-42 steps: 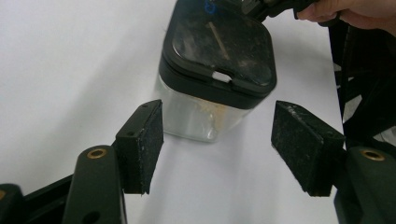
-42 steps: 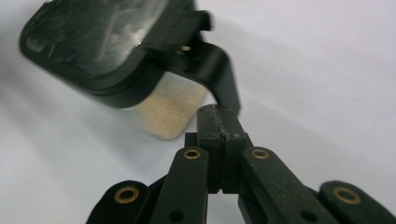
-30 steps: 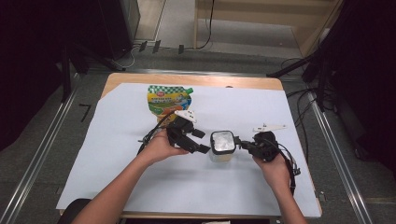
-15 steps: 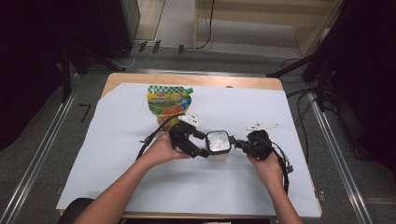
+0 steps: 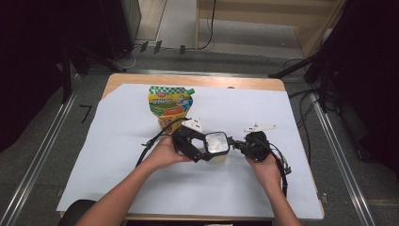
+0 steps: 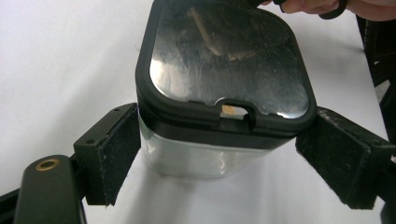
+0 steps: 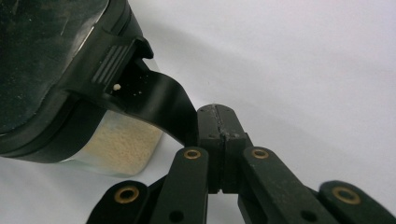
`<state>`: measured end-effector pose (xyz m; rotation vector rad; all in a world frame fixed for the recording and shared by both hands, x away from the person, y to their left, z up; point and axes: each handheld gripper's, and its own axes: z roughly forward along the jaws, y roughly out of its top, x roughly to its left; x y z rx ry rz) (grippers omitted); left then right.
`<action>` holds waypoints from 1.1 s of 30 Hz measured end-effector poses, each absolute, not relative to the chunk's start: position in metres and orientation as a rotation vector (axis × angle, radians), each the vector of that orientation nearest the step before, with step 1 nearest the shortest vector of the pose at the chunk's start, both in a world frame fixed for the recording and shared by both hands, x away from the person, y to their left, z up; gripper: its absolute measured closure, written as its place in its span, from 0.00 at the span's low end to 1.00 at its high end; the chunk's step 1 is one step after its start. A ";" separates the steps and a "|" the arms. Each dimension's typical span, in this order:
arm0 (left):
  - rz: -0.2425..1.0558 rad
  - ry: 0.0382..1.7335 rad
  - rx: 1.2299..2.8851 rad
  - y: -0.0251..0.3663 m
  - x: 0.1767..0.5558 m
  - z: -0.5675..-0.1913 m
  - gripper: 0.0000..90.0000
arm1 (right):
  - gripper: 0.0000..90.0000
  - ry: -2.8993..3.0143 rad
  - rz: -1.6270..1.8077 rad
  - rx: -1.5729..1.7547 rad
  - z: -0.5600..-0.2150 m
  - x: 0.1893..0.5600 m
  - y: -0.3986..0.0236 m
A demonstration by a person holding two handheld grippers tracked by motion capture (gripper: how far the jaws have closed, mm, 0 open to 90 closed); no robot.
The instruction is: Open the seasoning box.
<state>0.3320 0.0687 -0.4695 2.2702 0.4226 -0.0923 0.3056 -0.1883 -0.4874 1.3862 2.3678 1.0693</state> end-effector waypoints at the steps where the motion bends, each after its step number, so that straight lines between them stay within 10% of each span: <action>1: -0.083 0.420 2.269 0.069 0.332 -0.469 0.17 | 1.00 2.370 1.073 1.387 -0.488 0.306 -0.188; 33: -0.041 0.404 2.230 0.067 0.327 -0.450 0.17 | 1.00 2.369 1.090 1.361 -0.485 0.300 -0.185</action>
